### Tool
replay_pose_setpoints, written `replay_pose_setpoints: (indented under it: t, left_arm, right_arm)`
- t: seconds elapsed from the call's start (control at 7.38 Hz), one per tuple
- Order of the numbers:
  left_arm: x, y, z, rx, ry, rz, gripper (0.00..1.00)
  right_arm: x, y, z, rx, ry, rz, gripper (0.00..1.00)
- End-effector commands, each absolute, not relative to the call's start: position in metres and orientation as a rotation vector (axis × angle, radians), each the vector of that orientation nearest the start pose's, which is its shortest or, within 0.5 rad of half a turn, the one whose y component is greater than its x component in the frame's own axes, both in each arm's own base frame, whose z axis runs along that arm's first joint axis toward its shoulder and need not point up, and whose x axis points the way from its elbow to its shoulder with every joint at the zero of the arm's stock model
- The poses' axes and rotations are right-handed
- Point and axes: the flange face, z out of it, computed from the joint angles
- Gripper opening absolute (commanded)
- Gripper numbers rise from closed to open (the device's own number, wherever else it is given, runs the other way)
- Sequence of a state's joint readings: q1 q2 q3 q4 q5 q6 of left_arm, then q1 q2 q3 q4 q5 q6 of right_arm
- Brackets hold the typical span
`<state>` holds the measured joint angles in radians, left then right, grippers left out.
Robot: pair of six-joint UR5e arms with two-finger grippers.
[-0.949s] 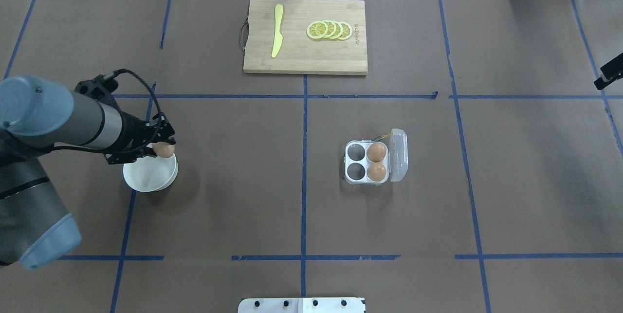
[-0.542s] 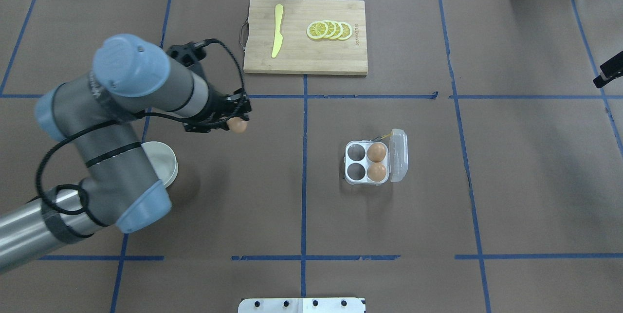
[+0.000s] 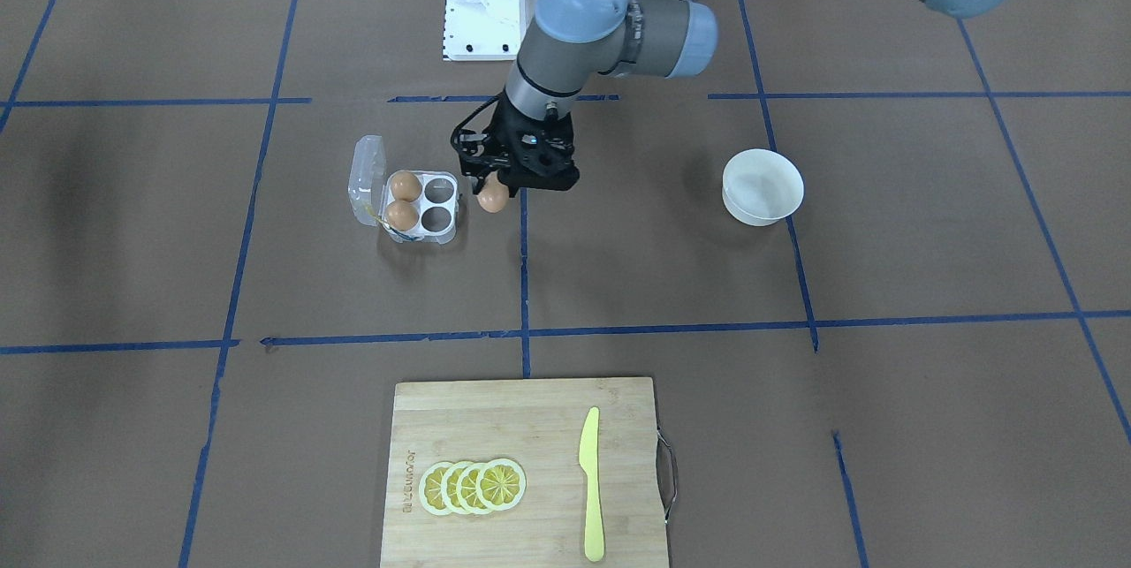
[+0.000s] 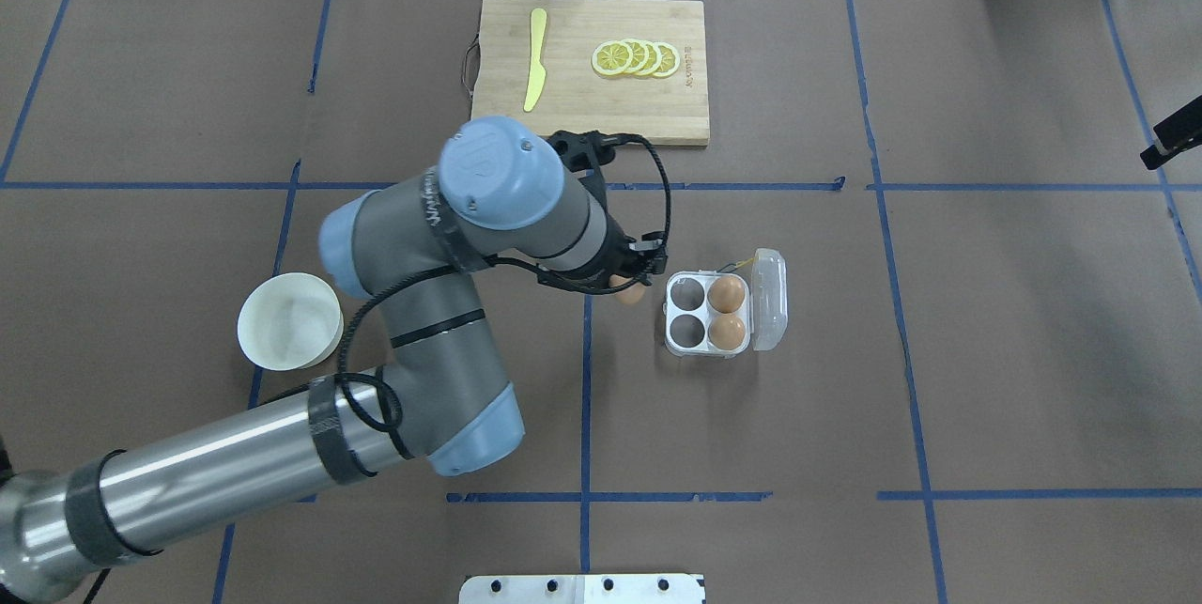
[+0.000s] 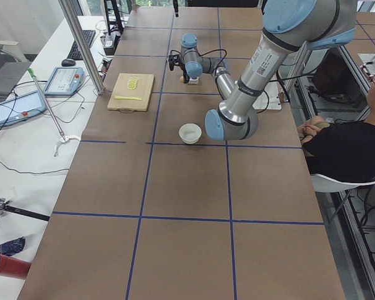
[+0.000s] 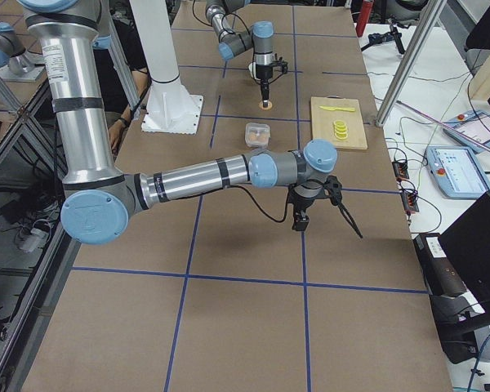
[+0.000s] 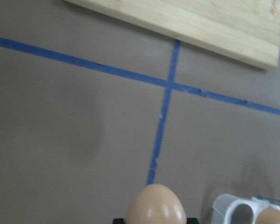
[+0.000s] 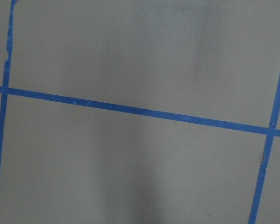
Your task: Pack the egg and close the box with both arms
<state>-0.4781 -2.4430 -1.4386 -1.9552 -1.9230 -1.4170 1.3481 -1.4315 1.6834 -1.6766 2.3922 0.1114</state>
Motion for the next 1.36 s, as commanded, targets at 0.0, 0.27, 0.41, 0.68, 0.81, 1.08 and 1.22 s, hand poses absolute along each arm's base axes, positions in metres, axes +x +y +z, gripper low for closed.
replay_pose_setpoints:
  t: [0.0, 0.27, 0.41, 0.68, 0.81, 1.08, 1.22]
  left_arm:
    - [0.66, -0.409, 0.098, 0.03, 1.179, -0.035, 0.0]
    - [0.662, -0.408, 0.099, 0.027, 1.176, -0.035, 0.0]
    - [0.662, -0.408, 0.1, 0.029, 1.174, -0.035, 0.09]
    - [0.662, -0.408, 0.1, 0.031, 1.174, -0.032, 0.83]
    - [0.662, -0.408, 0.101, 0.03, 1.173, -0.033, 0.94]
    - [0.658, -0.413, 0.101, 0.036, 1.174, -0.038, 0.94]
    - [0.639, -0.442, 0.109, 0.063, 1.162, -0.073, 0.94]
  right_arm:
    - [-0.066, -0.547, 0.535, 0.002, -0.832, -0.173, 1.0]
    - [-0.066, -0.546, 0.535, 0.001, -0.832, -0.172, 1.0]
    - [-0.066, -0.546, 0.535, 0.001, -0.834, -0.172, 1.0]
    - [-0.067, -0.546, 0.534, 0.002, -0.833, -0.174, 1.0]
    - [-0.068, -0.546, 0.533, 0.004, -0.835, -0.177, 1.0]
    - [-0.083, -0.543, 0.52, -0.01, -0.841, -0.159, 1.0]
    - [-0.11, -0.538, 0.496, -0.031, -0.848, -0.122, 1.0]
